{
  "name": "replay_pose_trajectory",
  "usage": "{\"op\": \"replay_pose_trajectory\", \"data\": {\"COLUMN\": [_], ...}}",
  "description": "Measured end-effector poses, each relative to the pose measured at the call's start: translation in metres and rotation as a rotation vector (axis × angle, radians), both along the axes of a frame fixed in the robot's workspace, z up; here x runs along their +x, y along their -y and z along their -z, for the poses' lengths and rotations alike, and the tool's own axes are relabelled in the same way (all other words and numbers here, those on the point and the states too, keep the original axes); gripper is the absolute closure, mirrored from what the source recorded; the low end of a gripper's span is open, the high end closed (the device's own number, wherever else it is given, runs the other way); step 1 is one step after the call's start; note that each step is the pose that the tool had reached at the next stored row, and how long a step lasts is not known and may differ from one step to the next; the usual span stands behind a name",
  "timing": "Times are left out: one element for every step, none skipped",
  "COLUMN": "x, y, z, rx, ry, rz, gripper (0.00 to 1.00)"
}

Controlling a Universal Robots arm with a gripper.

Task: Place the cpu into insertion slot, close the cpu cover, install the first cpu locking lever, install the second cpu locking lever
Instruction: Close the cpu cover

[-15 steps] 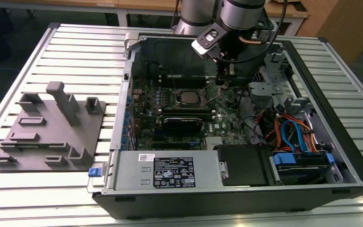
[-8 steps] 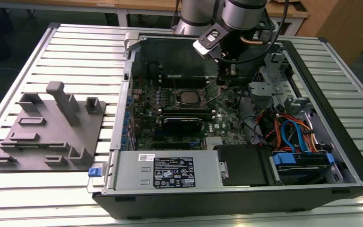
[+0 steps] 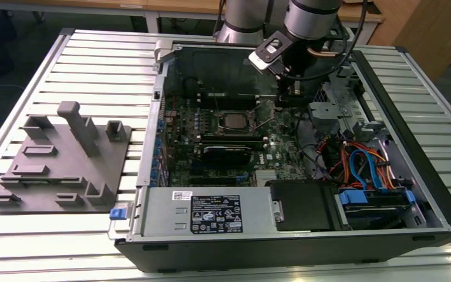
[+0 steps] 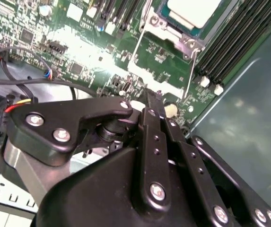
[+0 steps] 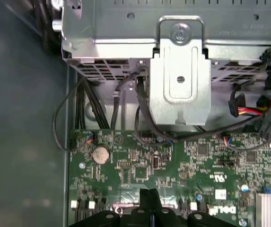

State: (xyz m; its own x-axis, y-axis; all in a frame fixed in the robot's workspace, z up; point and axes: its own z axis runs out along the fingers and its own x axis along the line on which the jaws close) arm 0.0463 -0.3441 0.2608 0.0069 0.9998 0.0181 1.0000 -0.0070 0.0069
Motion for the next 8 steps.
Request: {"op": "replay_pose_trajectory", "data": {"x": [0.0013,0.0027,0.0042,0.0055,0.0066,0.0073,0.0076,0.0077], "y": [-0.0001,-0.0002,-0.0005,-0.0007,-0.001,-0.0013,-0.0016,-0.0019], "z": [0.0007,0.0014,0.002,0.0027,0.0034,0.0046,0.006,0.0077], "rx": [-0.0001,0.0,0.0,0.0,0.0,0.0002,0.0005,0.0007], "ry": [-0.0005,-0.0009,-0.0012,-0.0015,-0.002,-0.0024,-0.0027,-0.0031], "rz": [0.0,0.0,0.0,0.0,0.0,0.0,0.0,0.0], "gripper": [0.9,0.9,0.9,0.9,0.9,0.9,0.9,0.9]}}
